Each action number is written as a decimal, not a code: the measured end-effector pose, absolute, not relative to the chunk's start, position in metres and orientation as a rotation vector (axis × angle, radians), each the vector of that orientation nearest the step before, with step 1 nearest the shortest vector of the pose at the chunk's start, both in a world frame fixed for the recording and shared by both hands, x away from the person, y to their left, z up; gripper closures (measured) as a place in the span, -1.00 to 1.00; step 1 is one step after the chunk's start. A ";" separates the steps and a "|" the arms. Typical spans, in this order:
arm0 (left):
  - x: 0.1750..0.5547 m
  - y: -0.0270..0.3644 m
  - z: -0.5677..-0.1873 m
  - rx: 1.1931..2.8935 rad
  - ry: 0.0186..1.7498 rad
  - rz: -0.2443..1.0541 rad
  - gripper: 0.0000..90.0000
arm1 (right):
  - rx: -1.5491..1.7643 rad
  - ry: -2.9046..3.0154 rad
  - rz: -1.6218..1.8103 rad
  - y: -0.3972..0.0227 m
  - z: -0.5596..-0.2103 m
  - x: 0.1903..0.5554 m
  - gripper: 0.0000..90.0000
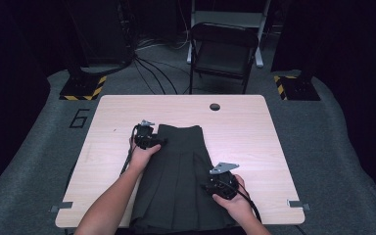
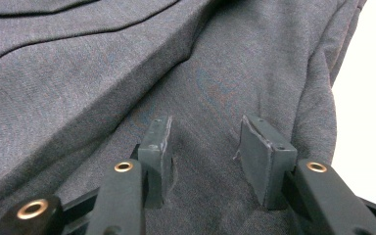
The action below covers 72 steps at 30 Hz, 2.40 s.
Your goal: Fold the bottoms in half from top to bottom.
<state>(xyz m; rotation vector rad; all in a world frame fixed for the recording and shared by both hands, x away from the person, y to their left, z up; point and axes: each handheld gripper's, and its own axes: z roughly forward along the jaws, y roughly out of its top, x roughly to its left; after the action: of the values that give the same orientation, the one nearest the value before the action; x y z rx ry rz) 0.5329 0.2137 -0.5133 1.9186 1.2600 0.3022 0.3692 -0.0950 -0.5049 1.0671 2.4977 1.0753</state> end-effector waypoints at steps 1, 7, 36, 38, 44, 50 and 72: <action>0.533 0.214 -0.515 1.914 1.259 0.299 -0.14 | 1.066 2.496 1.079 -0.095 -0.505 0.370 0.23; 0.535 0.212 -0.517 1.915 1.261 0.270 -0.14 | 1.070 2.496 1.083 -0.096 -0.506 0.370 0.23; 0.532 0.206 -0.500 1.921 1.234 0.354 0.88 | 1.075 2.482 1.095 -0.095 -0.505 0.371 0.19; 0.532 0.206 -0.498 1.916 1.232 0.352 0.88 | 1.078 2.470 1.100 -0.095 -0.504 0.370 0.19; 0.532 0.205 -0.487 1.902 1.212 0.366 0.89 | 1.083 2.383 1.212 -0.094 -0.492 0.369 0.19; 0.531 0.201 -0.476 1.890 1.188 0.382 0.89 | 1.025 2.412 1.243 -0.077 -0.488 0.366 0.14; 0.512 0.193 -0.434 1.897 1.011 0.423 0.90 | 1.032 2.584 1.069 -0.067 -0.511 0.376 0.08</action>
<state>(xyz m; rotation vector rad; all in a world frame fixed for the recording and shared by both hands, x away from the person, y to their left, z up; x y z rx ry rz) 0.5121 0.1927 -0.4339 1.8971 1.0105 0.4234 0.3759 -0.0674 -0.5106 1.0315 2.5842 1.0689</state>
